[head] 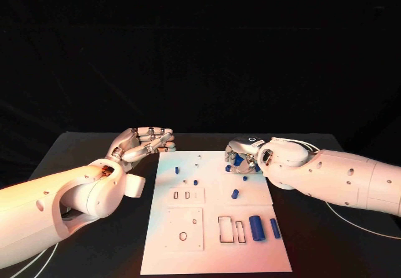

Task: Assemble the parts on the task board

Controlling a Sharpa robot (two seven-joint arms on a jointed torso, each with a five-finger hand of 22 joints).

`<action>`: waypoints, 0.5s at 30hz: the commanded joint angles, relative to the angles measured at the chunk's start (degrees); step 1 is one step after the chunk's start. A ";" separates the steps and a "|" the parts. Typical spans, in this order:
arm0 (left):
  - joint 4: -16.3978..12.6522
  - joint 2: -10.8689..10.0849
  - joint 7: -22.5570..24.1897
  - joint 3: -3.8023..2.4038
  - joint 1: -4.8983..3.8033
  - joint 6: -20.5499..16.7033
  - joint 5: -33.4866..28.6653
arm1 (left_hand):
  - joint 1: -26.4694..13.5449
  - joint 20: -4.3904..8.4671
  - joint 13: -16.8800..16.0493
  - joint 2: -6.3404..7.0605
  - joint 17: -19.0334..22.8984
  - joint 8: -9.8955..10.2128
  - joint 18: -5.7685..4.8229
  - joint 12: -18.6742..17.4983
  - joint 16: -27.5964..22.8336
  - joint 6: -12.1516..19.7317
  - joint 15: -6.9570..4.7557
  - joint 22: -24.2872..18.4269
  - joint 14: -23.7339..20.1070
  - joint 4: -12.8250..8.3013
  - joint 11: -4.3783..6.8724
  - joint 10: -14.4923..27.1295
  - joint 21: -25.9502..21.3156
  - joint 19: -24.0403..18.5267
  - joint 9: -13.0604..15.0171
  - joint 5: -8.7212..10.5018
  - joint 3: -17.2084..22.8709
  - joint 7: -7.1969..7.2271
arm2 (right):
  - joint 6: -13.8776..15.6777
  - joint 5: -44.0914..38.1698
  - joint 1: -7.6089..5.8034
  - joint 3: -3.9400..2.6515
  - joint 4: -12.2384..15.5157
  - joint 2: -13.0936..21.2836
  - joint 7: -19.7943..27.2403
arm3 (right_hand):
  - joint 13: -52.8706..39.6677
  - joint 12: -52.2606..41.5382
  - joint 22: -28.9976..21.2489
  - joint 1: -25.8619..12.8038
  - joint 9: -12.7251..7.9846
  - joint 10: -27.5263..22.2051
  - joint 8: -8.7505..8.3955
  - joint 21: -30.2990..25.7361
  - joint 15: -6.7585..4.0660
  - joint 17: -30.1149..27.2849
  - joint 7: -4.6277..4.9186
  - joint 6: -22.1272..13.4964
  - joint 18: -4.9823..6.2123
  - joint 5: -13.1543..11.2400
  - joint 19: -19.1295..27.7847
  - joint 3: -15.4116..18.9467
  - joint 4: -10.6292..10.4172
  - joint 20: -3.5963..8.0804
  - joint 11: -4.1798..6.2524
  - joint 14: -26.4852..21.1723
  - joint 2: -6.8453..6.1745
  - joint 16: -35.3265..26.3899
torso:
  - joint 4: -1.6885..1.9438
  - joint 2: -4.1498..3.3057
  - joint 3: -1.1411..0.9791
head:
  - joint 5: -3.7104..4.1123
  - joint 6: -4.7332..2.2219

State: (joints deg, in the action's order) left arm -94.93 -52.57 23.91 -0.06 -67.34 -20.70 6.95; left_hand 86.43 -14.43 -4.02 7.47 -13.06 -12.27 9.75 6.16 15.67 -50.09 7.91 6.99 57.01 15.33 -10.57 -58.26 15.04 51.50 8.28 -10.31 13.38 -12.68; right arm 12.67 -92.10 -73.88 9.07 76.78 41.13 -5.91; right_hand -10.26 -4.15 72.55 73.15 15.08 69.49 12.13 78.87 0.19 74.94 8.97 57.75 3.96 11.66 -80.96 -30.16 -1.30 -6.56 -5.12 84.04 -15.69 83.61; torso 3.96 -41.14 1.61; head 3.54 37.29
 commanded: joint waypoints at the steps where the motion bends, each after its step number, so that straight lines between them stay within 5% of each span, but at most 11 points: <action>1: -0.31 0.03 0.09 -0.07 -0.19 1.20 0.17 | 0.03 0.13 0.05 0.40 -0.07 0.30 0.74 -0.30 -0.05 0.42 0.10 0.08 -0.22 0.06 -0.21 -0.05 0.26 0.45 -0.05 0.23 0.34 -1.51 | -1.65 -1.14 0.08 -0.01 0.03 -0.09 -0.14 | -0.08 -0.31 0.20 0.33 0.12 -0.22 0.21 0.34 0.41 2.45 0.09 -0.17 -0.42 0.28 -0.33 -0.20 -0.21 0.02 0.02 3.73 0.44 0.28 | 0.04 -0.04 0.06 | -0.03 0.18; 15: -0.34 0.02 0.00 -0.07 -0.29 1.31 0.16 | -0.07 0.15 0.05 0.45 -0.18 0.31 0.75 -0.37 -0.01 0.43 0.10 0.10 -0.18 0.12 -0.23 -0.07 0.33 0.52 -0.05 0.26 0.34 -1.53 | -1.78 -0.84 0.44 0.00 -0.71 -0.80 0.25 | -0.35 -0.57 0.60 0.48 0.66 0.30 0.54 0.61 0.30 2.65 -0.04 0.32 -0.44 0.32 -0.28 -0.86 -0.61 0.07 0.20 3.71 0.99 0.54 | 0.23 -0.09 0.09 | 0.00 0.38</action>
State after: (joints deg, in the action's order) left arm -95.05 -52.58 23.67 -0.07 -67.48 -20.45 6.95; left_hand 86.44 -14.22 -4.02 7.47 -13.16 -12.27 9.74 6.16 15.67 -50.09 7.91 7.04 57.01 15.33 -10.56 -58.26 15.04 51.71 8.27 -10.32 13.38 -12.68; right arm 11.81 -92.29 -73.54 9.07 76.13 40.44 -5.99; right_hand -10.59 -4.38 73.18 73.68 15.76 69.50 12.41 79.31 0.20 74.92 8.96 57.77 3.97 11.66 -80.96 -30.85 -1.99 -6.56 -5.12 84.04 -15.16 83.89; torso 4.17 -41.19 1.71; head 3.59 37.62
